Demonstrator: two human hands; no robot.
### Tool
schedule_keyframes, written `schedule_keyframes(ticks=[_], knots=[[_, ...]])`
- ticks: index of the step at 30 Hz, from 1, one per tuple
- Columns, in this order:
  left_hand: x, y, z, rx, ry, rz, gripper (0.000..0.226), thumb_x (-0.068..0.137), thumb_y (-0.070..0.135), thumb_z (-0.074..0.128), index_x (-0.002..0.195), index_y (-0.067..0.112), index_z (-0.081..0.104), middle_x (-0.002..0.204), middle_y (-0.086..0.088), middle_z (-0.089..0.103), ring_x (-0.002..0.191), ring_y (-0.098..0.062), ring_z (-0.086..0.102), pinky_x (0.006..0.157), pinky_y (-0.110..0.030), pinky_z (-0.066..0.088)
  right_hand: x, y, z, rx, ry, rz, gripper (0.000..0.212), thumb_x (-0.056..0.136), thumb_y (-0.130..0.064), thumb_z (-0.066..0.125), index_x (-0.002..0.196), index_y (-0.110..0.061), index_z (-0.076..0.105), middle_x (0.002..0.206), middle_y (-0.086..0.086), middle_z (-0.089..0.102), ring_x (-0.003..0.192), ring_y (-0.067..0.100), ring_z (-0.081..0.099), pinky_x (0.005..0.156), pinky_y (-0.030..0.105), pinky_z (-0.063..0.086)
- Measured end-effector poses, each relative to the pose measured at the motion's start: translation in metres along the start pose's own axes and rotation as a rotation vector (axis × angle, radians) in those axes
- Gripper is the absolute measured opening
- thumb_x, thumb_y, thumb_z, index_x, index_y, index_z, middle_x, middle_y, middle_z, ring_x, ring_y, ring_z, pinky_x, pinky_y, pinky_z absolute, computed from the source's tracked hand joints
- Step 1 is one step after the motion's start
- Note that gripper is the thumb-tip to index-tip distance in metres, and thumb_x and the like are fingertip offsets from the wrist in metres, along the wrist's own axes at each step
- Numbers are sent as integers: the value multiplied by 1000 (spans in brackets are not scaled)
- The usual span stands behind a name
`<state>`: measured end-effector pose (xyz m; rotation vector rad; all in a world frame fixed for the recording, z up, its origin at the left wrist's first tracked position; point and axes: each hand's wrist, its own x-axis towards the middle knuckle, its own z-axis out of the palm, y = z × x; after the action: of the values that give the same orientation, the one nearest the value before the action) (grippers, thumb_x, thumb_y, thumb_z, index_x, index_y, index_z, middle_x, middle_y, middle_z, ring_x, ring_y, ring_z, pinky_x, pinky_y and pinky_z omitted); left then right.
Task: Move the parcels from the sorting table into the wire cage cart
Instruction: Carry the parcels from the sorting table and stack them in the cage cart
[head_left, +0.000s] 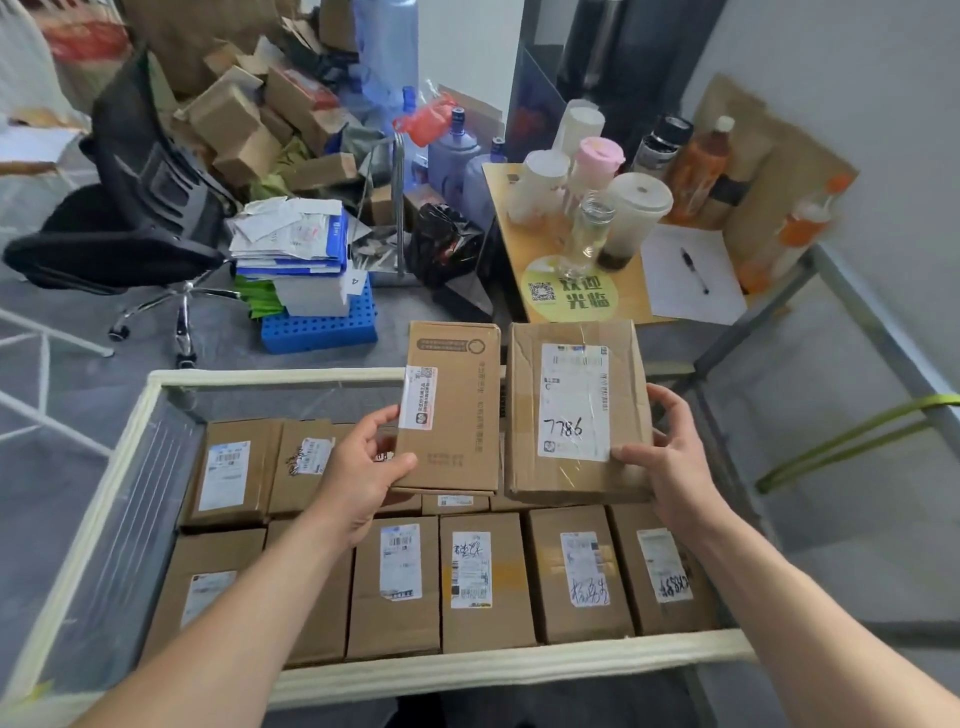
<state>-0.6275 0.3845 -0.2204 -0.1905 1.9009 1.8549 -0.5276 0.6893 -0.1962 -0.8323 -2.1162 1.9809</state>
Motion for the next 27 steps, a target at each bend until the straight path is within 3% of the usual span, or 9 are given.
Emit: schedule_keyframes(ticks=[4, 8, 14, 19, 22, 27], knots=[[22, -7, -18, 28, -15, -34, 59, 90, -13, 60, 133, 27, 54, 119, -5, 70, 108, -21, 69, 89, -45, 59, 13, 11, 21, -26, 2, 24, 74, 82, 4, 71, 138, -33, 41, 128, -5, 57, 116, 23, 59, 81, 48, 59], [36, -22, -25, 36, -30, -78, 59, 90, -13, 60, 134, 26, 55, 120, -4, 70, 110, -19, 68, 89, -39, 58, 18, 27, 30, -13, -6, 87, 73, 76, -4, 73, 131, -42, 43, 130, -1, 56, 117, 26, 58, 85, 58, 58], [48, -54, -21, 41, -18, -177, 59, 89, -13, 61, 129, 31, 55, 115, -8, 71, 104, -20, 70, 79, -32, 59, 33, 60, 30, -62, -19, 164, 72, 85, 6, 67, 136, -36, 38, 129, 1, 54, 115, 28, 59, 76, 47, 58], [59, -77, -9, 58, 18, -273, 60, 92, -9, 60, 139, 27, 50, 116, -10, 69, 99, -25, 72, 78, -48, 62, 55, 88, 25, -79, -49, 236, 74, 85, 7, 67, 139, -35, 37, 127, 1, 55, 114, 29, 60, 81, 52, 59], [68, -92, 3, 75, 45, -310, 62, 93, -7, 59, 142, 29, 48, 114, -7, 70, 100, -25, 71, 75, -44, 62, 70, 105, 23, -92, -65, 266, 76, 85, 6, 68, 142, -33, 36, 125, -1, 55, 112, 28, 60, 78, 46, 58], [90, -128, 23, 92, 97, -373, 62, 94, -6, 59, 142, 30, 48, 114, -3, 69, 103, -24, 69, 84, -53, 60, 96, 138, 16, -120, -74, 333, 75, 85, 6, 67, 143, -31, 35, 119, 2, 57, 103, 27, 63, 65, 34, 55]])
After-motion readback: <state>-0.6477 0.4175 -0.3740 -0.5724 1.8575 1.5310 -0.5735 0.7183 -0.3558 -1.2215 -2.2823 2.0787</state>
